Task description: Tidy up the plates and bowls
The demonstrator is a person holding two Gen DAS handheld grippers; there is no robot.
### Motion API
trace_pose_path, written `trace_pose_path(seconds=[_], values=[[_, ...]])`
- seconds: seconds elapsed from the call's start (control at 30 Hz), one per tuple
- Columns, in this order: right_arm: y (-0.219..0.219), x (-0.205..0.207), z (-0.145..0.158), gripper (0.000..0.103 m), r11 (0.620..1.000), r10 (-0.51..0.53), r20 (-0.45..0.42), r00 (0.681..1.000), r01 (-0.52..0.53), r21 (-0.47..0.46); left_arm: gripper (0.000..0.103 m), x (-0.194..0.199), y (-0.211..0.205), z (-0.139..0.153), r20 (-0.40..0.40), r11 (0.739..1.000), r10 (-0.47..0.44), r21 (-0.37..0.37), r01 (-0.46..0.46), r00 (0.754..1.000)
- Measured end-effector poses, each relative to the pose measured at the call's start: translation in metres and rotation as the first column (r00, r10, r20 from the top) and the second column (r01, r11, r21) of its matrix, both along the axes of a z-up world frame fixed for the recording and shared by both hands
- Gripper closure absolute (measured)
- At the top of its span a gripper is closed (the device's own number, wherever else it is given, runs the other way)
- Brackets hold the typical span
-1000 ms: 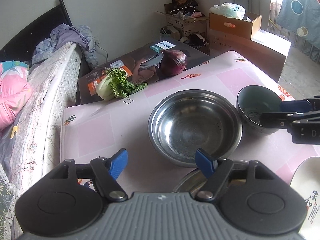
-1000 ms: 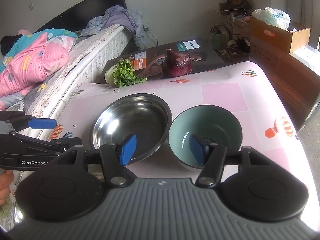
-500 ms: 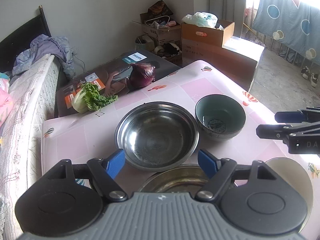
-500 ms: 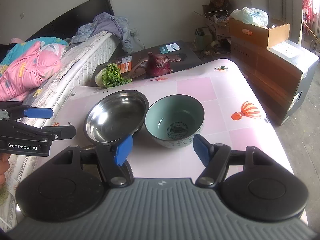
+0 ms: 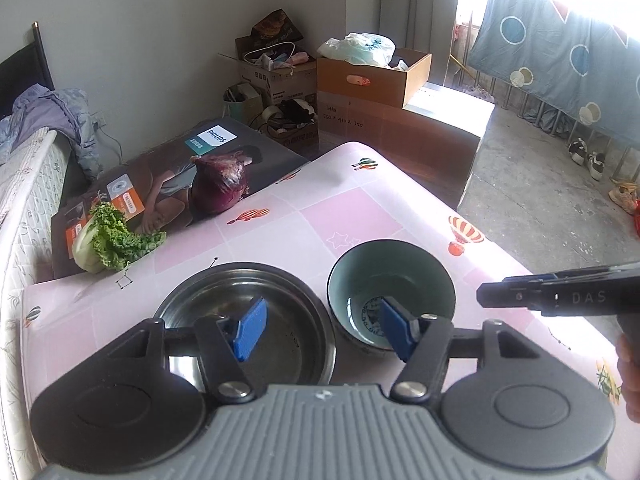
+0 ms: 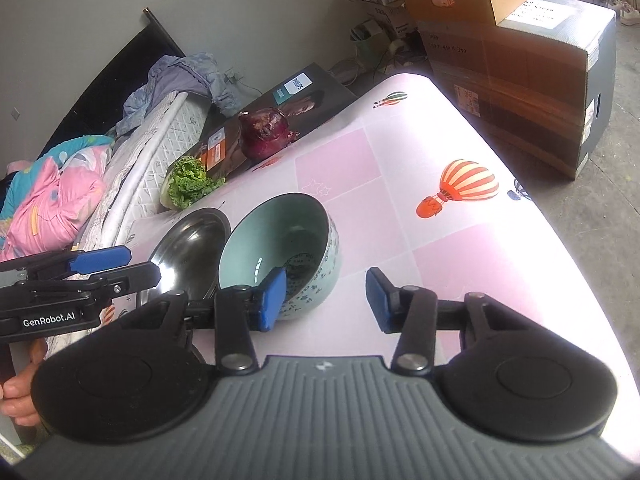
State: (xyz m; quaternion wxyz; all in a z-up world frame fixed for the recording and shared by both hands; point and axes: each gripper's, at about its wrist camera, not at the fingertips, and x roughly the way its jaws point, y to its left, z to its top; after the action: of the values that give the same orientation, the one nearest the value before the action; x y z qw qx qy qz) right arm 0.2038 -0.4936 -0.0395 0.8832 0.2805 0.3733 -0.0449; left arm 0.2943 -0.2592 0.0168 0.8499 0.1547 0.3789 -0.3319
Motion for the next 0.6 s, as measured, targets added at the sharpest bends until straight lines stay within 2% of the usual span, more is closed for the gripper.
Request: trace_pose_path(seconds=[0.1,0.2,0.33,0.47,0.5,0.6], values=[[-0.002,0.01,-0.01,0.061,1.0,-0.002,-0.008,1.0,0.003,0.028,0.039,0.014,-0.025,-0.001,0.007,0.997,-0.069,0.019,0.069,0.998],[0.002,0.018,-0.015,0.063,1.0,-0.009,-0.013,1.0,0.01,0.027,0.039,0.026,-0.048,-0.009,0.035,0.994,-0.075,0.08,0.072,0.997],[0.001,0.029,-0.023,0.069,0.999,-0.022,-0.035,0.999,0.023,0.046,0.042,0.039,-0.072,-0.022,0.016,0.986,-0.109,0.125,0.106,0.994],[0.004,0.037,-0.028,0.074,0.999,-0.01,-0.05,0.999,0.012,0.049,0.062,0.048,-0.092,-0.041,0.02,0.973,-0.105,0.209,0.099,0.994],[0.006,0.038,-0.028,0.074,0.999,-0.007,-0.053,0.999,0.009,0.045,0.066,0.052,-0.094,-0.045,-0.001,0.973,-0.093,0.212,0.091,0.996],[0.008,0.044,-0.033,0.076,0.999,-0.003,-0.06,0.998,0.006,0.052,0.071,0.061,-0.093,-0.051,-0.069,0.98,-0.045,0.193,0.058,0.997]])
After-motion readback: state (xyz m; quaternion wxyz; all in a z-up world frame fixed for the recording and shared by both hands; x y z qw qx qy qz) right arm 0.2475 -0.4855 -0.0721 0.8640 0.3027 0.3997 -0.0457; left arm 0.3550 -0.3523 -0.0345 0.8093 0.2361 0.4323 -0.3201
